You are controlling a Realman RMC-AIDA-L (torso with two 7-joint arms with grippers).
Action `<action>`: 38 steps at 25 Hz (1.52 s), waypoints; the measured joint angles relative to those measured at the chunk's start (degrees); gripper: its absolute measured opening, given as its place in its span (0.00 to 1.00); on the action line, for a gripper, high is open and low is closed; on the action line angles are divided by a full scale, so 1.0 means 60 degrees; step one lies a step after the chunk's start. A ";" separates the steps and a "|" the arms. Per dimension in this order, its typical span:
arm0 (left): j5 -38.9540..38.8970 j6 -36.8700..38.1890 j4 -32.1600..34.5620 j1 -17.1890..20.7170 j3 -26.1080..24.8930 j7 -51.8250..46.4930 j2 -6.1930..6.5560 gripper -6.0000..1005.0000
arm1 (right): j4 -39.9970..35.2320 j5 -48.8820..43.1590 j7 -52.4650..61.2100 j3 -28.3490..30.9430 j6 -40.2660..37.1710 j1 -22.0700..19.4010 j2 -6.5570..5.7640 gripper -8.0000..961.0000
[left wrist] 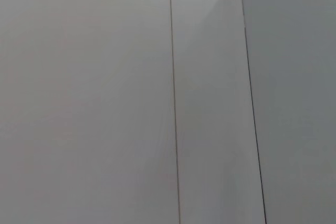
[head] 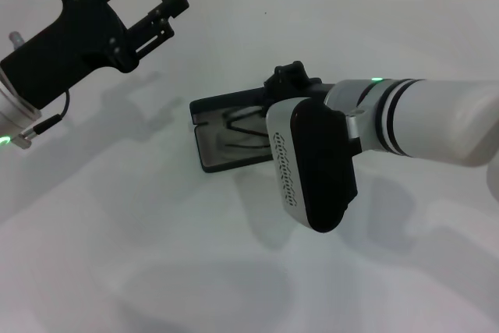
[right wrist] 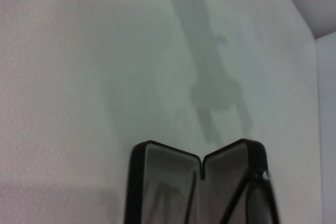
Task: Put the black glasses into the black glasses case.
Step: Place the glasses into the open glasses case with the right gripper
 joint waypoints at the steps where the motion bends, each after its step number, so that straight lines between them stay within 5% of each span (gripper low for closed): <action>1: 0.0000 0.0000 0.0000 -0.0001 -0.0001 0.0003 0.0000 0.66 | 0.0020 0.0000 -0.0021 -0.0001 0.0083 -0.0022 0.0000 0.25; 8: 0.0000 0.0000 0.0000 -0.0003 0.0003 0.0009 -0.0001 0.66 | 0.0188 0.0024 -0.0072 0.0015 0.0269 -0.0080 0.0000 0.25; 13: 0.0000 -0.0001 0.0000 0.0005 0.0011 0.0023 -0.0008 0.66 | 0.0101 0.0117 -0.0067 0.0011 0.0289 -0.0214 -0.0002 0.37; 26: 0.0008 -0.0001 0.0001 0.0048 0.0003 0.0022 -0.0014 0.66 | -0.0748 0.1282 -0.0145 0.0513 -0.0960 -0.0265 -0.0044 0.37; 30: 0.0012 -0.0001 -0.0005 0.0056 -0.0009 0.0021 0.0003 0.66 | -0.1285 0.3186 -0.1333 0.1563 -0.2177 -0.0538 -0.0075 0.36; 38: 0.0016 -0.0109 -0.0004 -0.0034 0.0005 0.0022 -0.0016 0.66 | -0.1195 0.7677 -0.4004 0.5258 -0.5023 -0.1509 -0.0035 0.36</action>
